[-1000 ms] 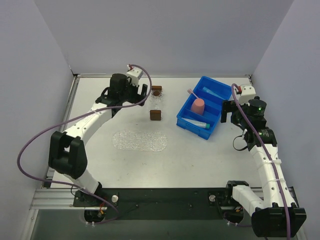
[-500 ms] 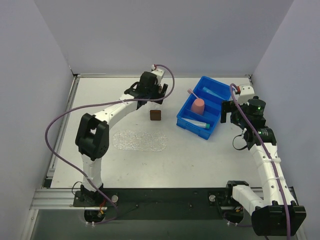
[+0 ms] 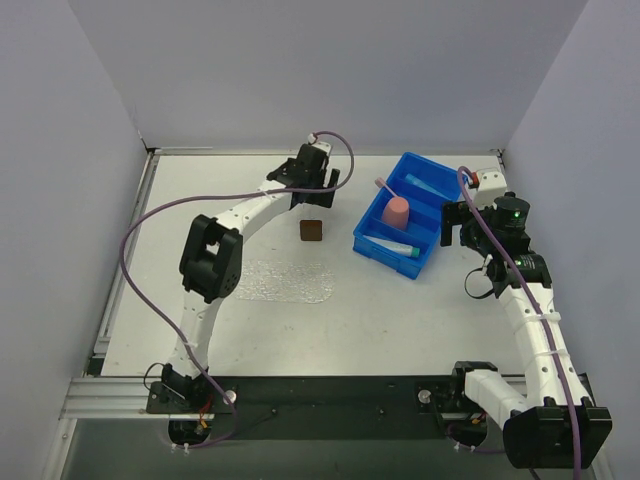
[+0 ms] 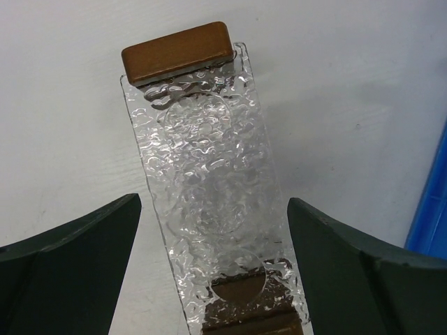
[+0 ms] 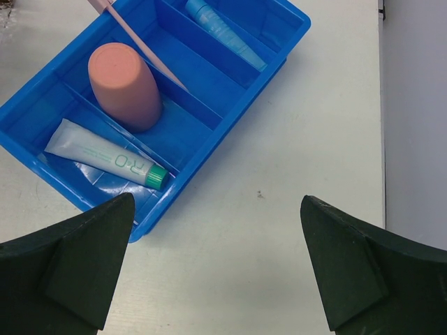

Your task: Prepare toiletry sets of a toothbrush and toothpaste on the tray

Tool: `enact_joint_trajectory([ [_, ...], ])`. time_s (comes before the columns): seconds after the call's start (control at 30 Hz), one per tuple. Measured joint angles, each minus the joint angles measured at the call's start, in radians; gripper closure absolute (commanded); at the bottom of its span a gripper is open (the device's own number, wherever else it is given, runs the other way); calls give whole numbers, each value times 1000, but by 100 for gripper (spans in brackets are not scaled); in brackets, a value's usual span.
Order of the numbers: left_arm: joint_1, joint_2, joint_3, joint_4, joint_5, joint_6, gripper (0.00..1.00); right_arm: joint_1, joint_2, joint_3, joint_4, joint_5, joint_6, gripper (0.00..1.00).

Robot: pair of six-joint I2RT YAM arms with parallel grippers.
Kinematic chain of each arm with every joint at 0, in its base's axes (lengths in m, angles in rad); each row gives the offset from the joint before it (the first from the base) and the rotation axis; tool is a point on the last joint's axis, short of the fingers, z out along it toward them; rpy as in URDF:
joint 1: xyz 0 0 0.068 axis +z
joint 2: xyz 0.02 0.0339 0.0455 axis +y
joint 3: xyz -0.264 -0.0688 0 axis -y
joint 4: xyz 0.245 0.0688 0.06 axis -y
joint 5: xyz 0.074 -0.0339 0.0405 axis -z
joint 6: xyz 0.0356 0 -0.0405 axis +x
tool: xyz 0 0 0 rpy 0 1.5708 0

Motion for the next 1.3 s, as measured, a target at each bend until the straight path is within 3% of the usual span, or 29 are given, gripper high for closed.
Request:
enact_joint_trajectory([
  [0.53,-2,82,101,-53,-25,-42,3,0,0,0,0,-8,0,0],
  [1.3,-3,83,87,-47,-48,-45,3,0,0,0,0,-15,0,0],
])
